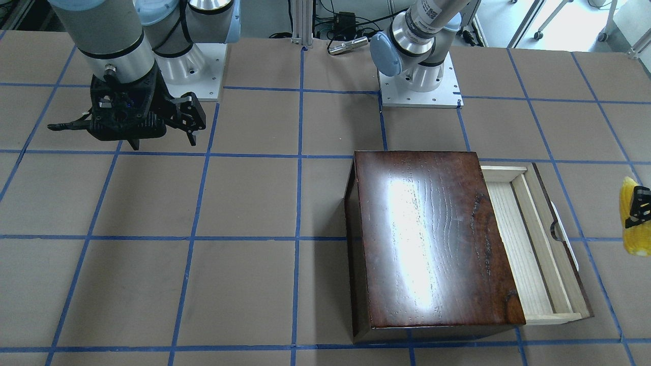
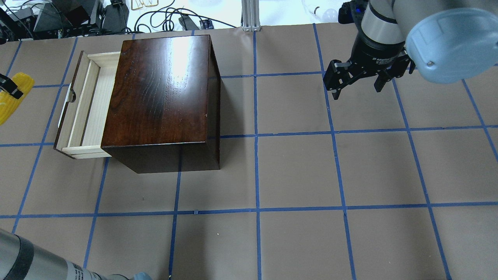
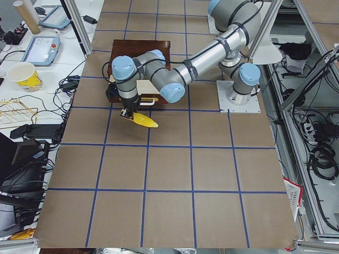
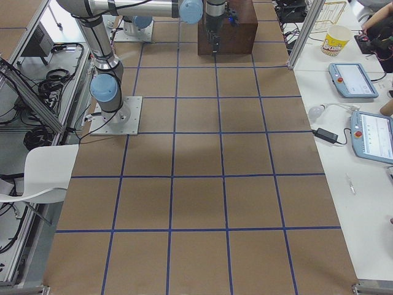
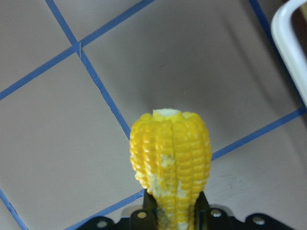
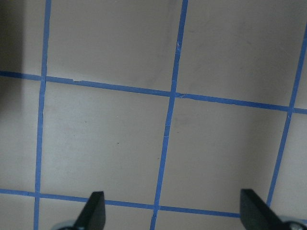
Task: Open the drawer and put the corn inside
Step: 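Lift the corn and carry it over the open drawer with the left gripper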
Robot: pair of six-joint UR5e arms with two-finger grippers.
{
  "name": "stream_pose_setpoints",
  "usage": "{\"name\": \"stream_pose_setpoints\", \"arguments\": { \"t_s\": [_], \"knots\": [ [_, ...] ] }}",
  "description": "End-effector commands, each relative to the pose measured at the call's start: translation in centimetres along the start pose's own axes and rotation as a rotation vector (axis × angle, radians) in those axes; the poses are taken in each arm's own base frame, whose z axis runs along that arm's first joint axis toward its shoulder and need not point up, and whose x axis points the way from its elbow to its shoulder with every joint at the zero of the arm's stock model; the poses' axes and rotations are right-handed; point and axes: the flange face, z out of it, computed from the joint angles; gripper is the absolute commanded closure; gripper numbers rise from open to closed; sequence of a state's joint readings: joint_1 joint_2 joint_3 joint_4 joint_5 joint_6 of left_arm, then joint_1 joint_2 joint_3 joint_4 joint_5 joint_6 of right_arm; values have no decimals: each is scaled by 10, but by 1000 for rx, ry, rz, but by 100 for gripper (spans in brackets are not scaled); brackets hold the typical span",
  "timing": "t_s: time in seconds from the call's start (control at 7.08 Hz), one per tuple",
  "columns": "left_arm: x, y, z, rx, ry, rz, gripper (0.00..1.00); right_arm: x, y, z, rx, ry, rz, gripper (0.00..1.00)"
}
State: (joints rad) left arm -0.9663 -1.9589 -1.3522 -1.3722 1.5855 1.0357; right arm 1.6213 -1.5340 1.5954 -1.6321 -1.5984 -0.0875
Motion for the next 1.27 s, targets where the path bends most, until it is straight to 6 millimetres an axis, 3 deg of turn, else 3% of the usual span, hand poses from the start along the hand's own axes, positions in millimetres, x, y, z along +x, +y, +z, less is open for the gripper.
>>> {"name": "stream_pose_setpoints", "arguments": {
  "t_s": [0.0,0.42,0.71,0.85,1.13],
  "knots": [
    [43,-29,-33,3,22,-93,100,0,0,0,0,0,0,0],
    [124,-77,-47,10,84,-246,100,0,0,0,0,0,0,0],
    [136,-93,-18,-14,147,-340,100,2,0,0,0,0,3,0],
    [139,-91,-5,-20,183,-364,100,2,0,0,0,0,3,0],
    [133,-93,22,-17,180,-358,100,0,0,0,0,0,0,0]
  ]
}}
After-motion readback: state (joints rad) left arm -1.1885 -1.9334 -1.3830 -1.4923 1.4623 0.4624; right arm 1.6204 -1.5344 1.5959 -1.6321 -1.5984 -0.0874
